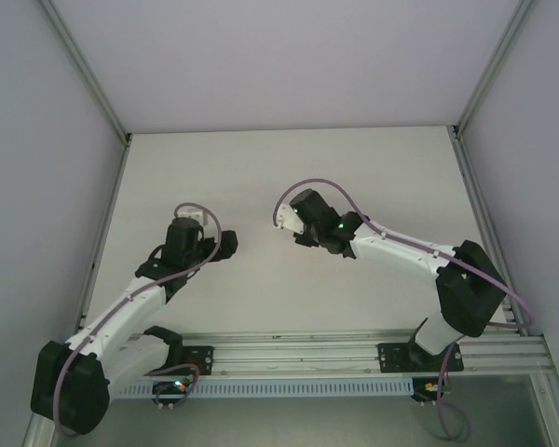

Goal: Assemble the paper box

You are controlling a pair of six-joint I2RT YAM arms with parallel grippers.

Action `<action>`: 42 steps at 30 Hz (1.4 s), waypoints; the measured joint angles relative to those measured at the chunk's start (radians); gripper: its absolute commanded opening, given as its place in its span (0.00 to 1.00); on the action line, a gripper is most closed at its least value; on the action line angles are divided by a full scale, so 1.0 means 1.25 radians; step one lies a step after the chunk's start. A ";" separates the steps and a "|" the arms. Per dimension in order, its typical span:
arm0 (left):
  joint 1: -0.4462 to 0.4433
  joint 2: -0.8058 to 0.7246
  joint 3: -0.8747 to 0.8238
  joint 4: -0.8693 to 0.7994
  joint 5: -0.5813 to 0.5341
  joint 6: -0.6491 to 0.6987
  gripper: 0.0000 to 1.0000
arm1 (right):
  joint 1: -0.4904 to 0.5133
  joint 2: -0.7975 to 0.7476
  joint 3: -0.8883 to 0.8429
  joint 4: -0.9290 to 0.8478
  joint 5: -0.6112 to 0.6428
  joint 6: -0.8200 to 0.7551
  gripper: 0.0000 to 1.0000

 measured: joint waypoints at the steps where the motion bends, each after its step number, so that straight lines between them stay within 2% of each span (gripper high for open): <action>1: 0.000 -0.002 0.000 0.000 0.000 0.000 1.00 | 0.000 0.006 -0.003 0.024 0.012 -0.010 0.36; 6: 0.000 -0.007 0.000 -0.006 0.000 0.000 1.00 | 0.000 0.088 -0.013 0.127 0.078 -0.079 0.35; 10: 0.000 -0.010 0.000 -0.016 0.000 0.000 1.00 | 0.003 0.135 -0.046 0.151 0.097 -0.125 0.39; 13: 0.000 -0.010 0.000 -0.022 0.000 0.000 1.00 | 0.008 0.149 -0.060 0.148 0.111 -0.143 0.45; 17: 0.000 -0.010 0.000 -0.027 0.000 0.000 1.00 | 0.025 0.151 -0.061 0.122 0.116 -0.144 0.66; 20: 0.000 -0.011 0.000 -0.032 0.000 0.001 1.00 | 0.053 0.151 -0.061 0.088 0.116 -0.132 0.78; 24: 0.000 -0.012 0.003 -0.041 0.000 0.003 1.00 | 0.089 0.145 -0.065 0.045 0.113 -0.111 0.88; 26: 0.000 -0.012 0.007 -0.042 0.000 0.004 1.00 | 0.102 0.122 -0.073 0.019 0.098 -0.099 1.00; 34: 0.000 -0.021 0.028 -0.042 0.003 0.010 1.00 | 0.110 -0.095 -0.118 -0.058 -0.029 -0.042 1.00; 37: 0.000 -0.017 0.029 -0.036 0.048 0.028 1.00 | 0.099 -0.168 -0.156 -0.046 -0.077 -0.034 1.00; 40: -0.013 0.011 0.029 -0.015 0.131 0.059 1.00 | 0.027 -0.191 -0.159 -0.046 -0.173 0.007 1.00; 42: -0.051 0.037 0.029 -0.002 0.176 0.083 0.98 | -0.047 -0.184 -0.145 -0.048 -0.237 0.053 1.00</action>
